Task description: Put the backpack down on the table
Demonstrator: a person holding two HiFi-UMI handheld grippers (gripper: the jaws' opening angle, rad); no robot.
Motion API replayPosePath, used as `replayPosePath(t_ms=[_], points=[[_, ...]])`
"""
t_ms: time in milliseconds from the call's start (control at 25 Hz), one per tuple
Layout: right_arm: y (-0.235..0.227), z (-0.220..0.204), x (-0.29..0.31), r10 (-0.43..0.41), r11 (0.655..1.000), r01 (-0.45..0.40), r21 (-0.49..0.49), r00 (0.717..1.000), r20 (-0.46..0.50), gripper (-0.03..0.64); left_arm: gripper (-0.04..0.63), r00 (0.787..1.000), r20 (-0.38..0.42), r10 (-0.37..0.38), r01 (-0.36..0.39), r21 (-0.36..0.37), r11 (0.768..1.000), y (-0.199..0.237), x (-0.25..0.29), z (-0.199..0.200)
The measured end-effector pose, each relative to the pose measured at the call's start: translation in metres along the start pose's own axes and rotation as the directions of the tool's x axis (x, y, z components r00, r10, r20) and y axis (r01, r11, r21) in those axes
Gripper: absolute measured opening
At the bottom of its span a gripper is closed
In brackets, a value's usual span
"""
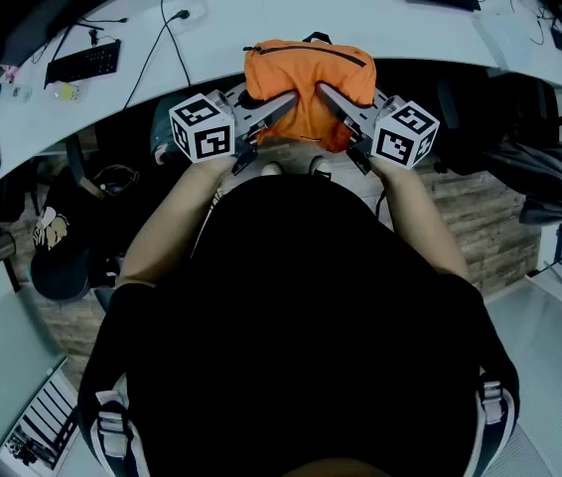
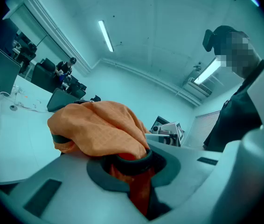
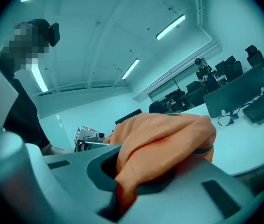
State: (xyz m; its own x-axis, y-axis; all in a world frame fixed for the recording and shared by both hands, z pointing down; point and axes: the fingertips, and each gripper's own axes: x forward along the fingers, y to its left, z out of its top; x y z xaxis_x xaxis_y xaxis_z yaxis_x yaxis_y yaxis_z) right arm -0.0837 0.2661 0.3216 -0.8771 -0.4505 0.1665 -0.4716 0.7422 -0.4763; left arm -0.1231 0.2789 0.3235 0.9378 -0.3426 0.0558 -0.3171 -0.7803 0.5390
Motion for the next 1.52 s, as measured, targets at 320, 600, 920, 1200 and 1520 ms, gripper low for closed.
replayPosePath(t_ms=[320, 600, 920, 1200, 1520], points=[[0.009, -0.005, 0.005, -0.028, 0.999, 0.028, -0.026, 1.0, 0.004, 0.035, 0.074, 1.0, 0.006, -0.019, 0.019, -0.014, 1.0, -0.001, -0.01, -0.003], [0.011, -0.003, 0.016, -0.051, 0.998, 0.052, -0.047, 0.999, 0.018, 0.035, 0.074, 0.999, 0.004, -0.039, 0.039, -0.017, 0.999, 0.006, -0.019, 0.001], [0.01, 0.0, 0.034, -0.081, 0.995, 0.083, -0.059, 0.996, 0.027, 0.035, 0.074, 0.998, 0.005, -0.061, 0.061, -0.025, 0.998, 0.019, -0.029, 0.008], [0.004, 0.004, 0.04, -0.091, 0.994, 0.093, -0.052, 0.995, 0.04, 0.035, 0.074, 0.997, -0.008, -0.073, 0.073, -0.019, 0.997, 0.027, -0.029, 0.014], [-0.011, 0.006, 0.034, -0.101, 0.994, 0.102, -0.036, 0.994, 0.046, 0.035, 0.074, 0.996, -0.023, -0.084, 0.084, -0.028, 0.996, 0.033, -0.013, 0.014]])
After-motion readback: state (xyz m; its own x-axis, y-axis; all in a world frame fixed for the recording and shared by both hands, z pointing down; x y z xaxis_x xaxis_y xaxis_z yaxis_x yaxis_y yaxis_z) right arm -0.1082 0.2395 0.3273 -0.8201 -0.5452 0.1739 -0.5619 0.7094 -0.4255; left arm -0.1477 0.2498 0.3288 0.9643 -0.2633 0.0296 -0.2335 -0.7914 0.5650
